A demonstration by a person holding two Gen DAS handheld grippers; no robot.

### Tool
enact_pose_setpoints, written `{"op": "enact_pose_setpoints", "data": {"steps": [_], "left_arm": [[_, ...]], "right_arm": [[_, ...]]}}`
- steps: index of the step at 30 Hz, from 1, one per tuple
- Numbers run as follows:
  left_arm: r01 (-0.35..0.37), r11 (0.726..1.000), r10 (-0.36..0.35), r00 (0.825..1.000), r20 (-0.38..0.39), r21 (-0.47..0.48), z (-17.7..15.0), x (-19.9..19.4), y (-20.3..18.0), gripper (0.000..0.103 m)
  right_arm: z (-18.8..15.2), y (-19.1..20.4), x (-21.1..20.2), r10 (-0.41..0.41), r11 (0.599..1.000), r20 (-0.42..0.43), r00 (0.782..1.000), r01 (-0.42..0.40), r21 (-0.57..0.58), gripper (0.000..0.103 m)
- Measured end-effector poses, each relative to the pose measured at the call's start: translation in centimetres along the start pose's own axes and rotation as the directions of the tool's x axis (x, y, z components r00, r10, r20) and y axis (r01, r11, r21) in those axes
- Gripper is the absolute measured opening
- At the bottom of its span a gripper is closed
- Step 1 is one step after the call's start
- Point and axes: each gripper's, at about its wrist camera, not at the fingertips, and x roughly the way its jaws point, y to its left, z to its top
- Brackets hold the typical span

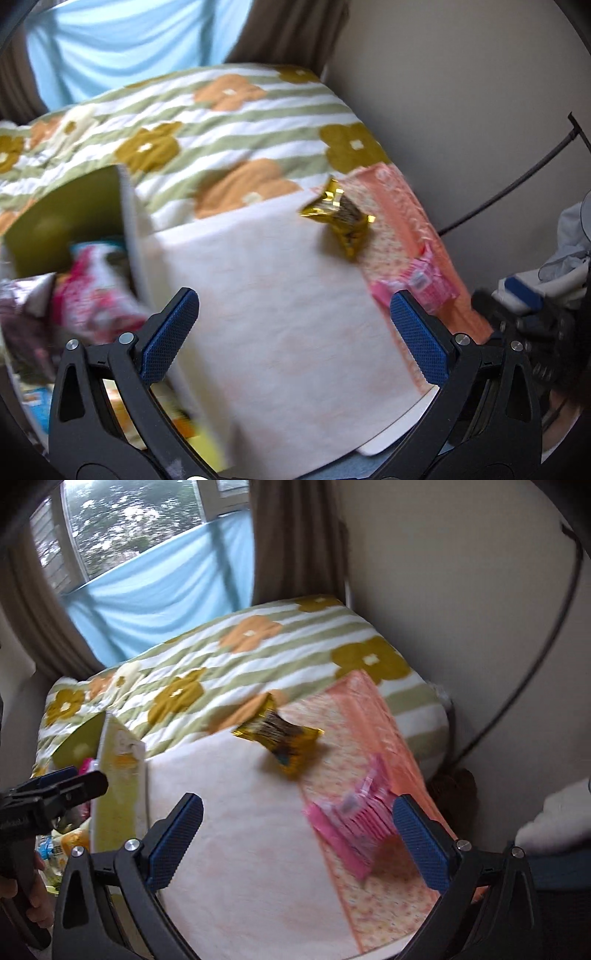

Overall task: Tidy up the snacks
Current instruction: 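Move both grippers back to the gold packet and pink packet on the table, then grasp the gold packet with the left gripper while the right grasps the pink packet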

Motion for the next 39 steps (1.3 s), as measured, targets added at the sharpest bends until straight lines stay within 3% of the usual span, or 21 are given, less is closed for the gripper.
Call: {"op": "enact_pose_setpoints", "data": {"steps": [6,10,14,17,20,23,28,30,34,39], "left_arm": [[-0.004,0.996,0.003,1.0,-0.003,-0.091,2.1,4.4,-4.1,0.103],[-0.019,0.989,0.012,0.999,-0.049,-0.146,3.9,8.7,-5.5,0.103],[-0.048,0.979,0.032,0.996,-0.081,-0.2,5.4,12.4,-5.7,0.103],[-0.058,0.969,0.044,0.997,-0.061,-0.241,6.5,15.0,-5.5,0.103],[-0.084,0.964,0.06,0.993,-0.1,-0.252,7.1,18.2,-5.4,0.103],[-0.06,0.953,0.022,0.991,-0.13,-0.297,7.2,20.8,-4.8,0.103],[-0.069,0.958,0.026,0.987,-0.156,-0.278,7.6,23.4,-4.2,0.102],[-0.063,0.961,0.017,0.986,-0.168,-0.27,7.7,24.2,-3.8,0.089],[-0.015,0.962,-0.033,0.985,-0.171,-0.273,7.9,24.5,-2.9,0.084],[0.017,0.976,-0.057,0.982,-0.18,-0.217,8.5,24.3,-3.1,0.064]], "right_arm": [[-1.6,-4.2,1.2,0.015,0.997,-0.07,0.997,-0.01,0.076,0.102],[-2.4,-5.6,3.0,-0.003,0.995,-0.12,0.993,0.015,0.097,0.102],[-3.0,-6.7,5.0,0.009,0.989,-0.144,0.99,0.012,0.147,0.102],[-3.2,-7.6,6.4,-0.007,0.979,-0.149,0.989,0.038,0.202,0.102],[-3.8,-8.4,7.8,-0.027,0.957,-0.154,0.988,0.07,0.282,0.102],[-4.2,-8.7,9.1,-0.037,0.933,-0.17,0.985,0.095,0.347,0.102],[-4.1,-8.5,10.4,-0.056,0.902,-0.15,0.987,0.115,0.416,0.102],[-3.7,-8.3,11.0,-0.067,0.895,-0.151,0.986,0.127,0.429,0.102],[-3.0,-7.7,12.1,-0.097,0.889,-0.155,0.983,0.156,0.431,0.102],[-3.0,-7.4,13.5,-0.129,0.892,-0.175,0.976,0.191,0.409,0.102]]}}
